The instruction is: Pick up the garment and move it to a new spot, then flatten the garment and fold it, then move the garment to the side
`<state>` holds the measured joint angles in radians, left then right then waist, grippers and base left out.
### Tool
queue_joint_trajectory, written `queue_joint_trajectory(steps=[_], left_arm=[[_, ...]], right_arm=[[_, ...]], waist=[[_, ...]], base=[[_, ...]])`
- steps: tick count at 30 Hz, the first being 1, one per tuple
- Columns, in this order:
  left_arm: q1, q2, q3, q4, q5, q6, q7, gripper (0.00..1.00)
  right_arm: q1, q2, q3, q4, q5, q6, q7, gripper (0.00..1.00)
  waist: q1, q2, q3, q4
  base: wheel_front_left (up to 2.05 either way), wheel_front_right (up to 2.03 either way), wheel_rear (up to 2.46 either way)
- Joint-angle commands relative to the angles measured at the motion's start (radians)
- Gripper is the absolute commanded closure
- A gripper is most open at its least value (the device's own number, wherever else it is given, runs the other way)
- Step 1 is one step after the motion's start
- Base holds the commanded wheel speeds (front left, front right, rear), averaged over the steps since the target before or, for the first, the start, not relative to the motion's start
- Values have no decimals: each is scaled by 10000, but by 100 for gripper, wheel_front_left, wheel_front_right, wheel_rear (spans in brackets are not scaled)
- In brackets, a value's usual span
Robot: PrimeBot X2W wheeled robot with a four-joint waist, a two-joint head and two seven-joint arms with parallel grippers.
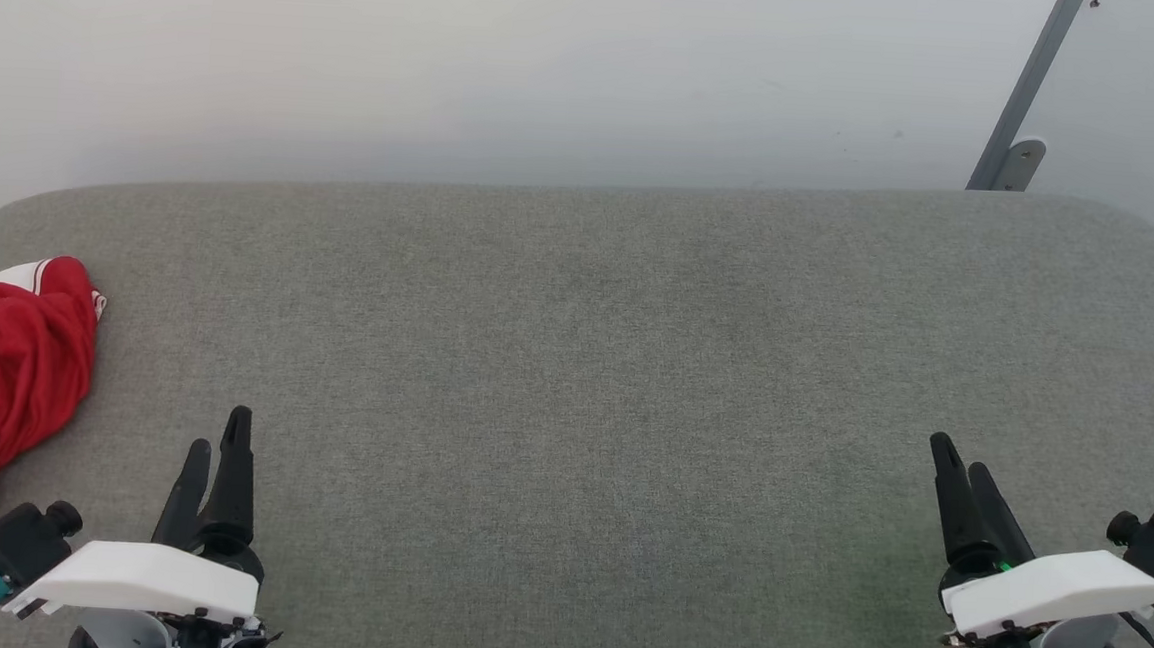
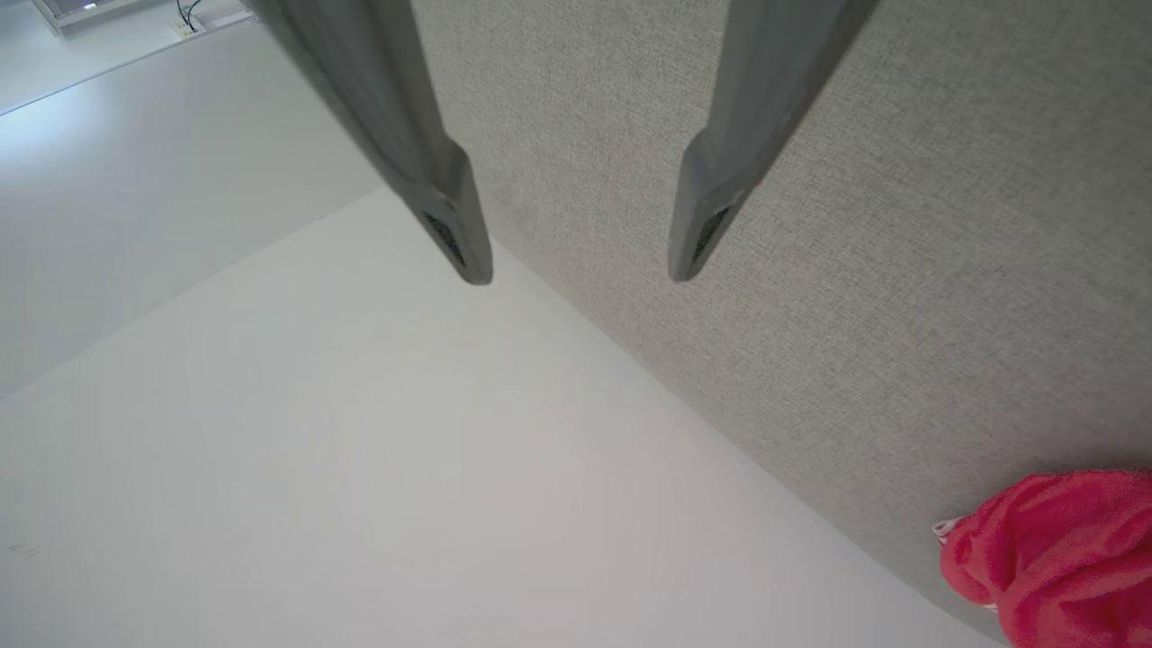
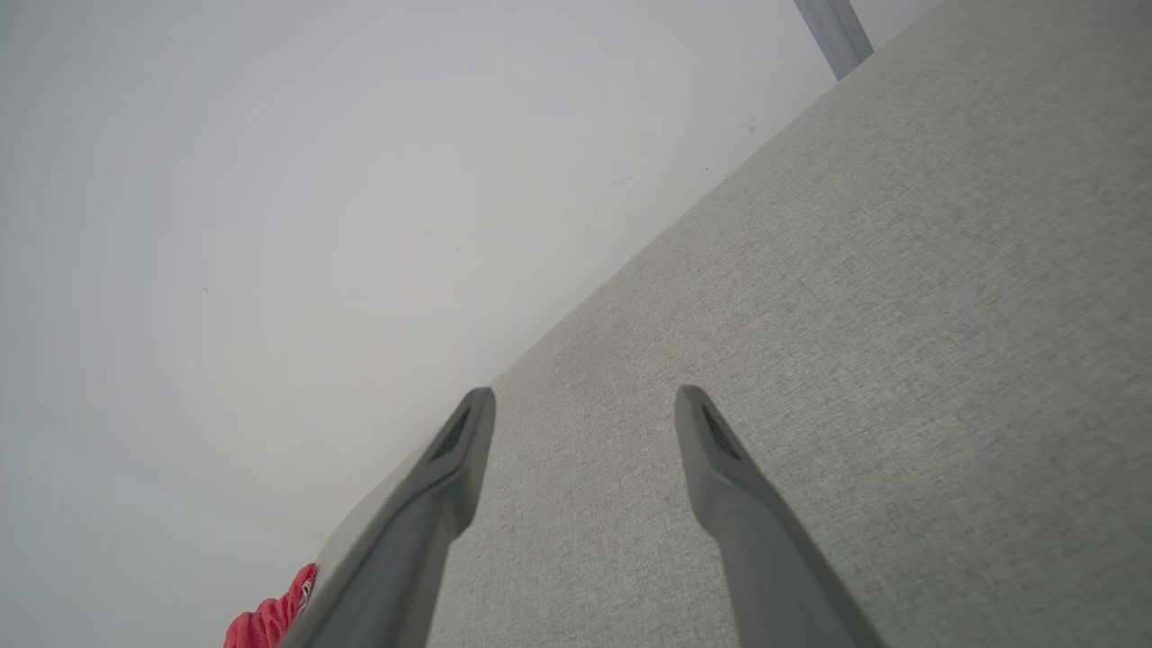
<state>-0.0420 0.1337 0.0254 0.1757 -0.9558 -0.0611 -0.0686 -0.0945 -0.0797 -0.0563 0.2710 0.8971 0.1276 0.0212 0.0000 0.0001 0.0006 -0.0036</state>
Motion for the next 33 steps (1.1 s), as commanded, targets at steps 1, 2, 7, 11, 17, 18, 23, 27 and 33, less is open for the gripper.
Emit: queue_joint_trajectory(steps=[1,2,7,11,17,18,23,27,33], left_arm=[[-64,70,35,-166,302,-53,-89,0],[-56,66,40,-177,427,-87,-120,0],[-14,25,80,-236,1128,-210,-281,0],[19,-11,123,-272,1666,-282,-409,0],[81,-64,172,-352,2416,-391,-588,0],[93,-67,178,-365,2540,-405,-609,0],[148,-90,225,-423,3109,-473,-752,0],[169,-109,253,-460,3544,-527,-850,0],[178,-102,258,-520,4276,-593,-1036,0]], right_arm=[[-262,-73,31,-140,-222,37,-89,0],[-259,-71,43,-147,-346,38,-101,0],[-263,-41,71,-190,-911,39,-175,0],[-262,-25,89,-219,-1375,40,-193,0],[-257,-9,136,-292,-1992,41,-255,0],[-257,-9,143,-303,-2084,41,-270,0],[-267,3,139,-361,-2580,43,-344,0],[-250,20,112,-397,-2939,43,-423,0],[-228,45,137,-435,-3603,44,-523,0]], waist=[[0,-1,-1,1],[0,-1,-3,1],[0,-1,-4,2],[0,-1,-6,4],[0,-1,-10,-2],[0,-1,-12,-4],[0,-1,-1,-19],[0,-1,3,-25],[0,-1,1,-41]], base=[[0,0,0],[0,0,0],[0,0,0],[0,0,0],[0,0,0],[0,0,0],[0,0,0],[0,0,0],[0,0,0]])
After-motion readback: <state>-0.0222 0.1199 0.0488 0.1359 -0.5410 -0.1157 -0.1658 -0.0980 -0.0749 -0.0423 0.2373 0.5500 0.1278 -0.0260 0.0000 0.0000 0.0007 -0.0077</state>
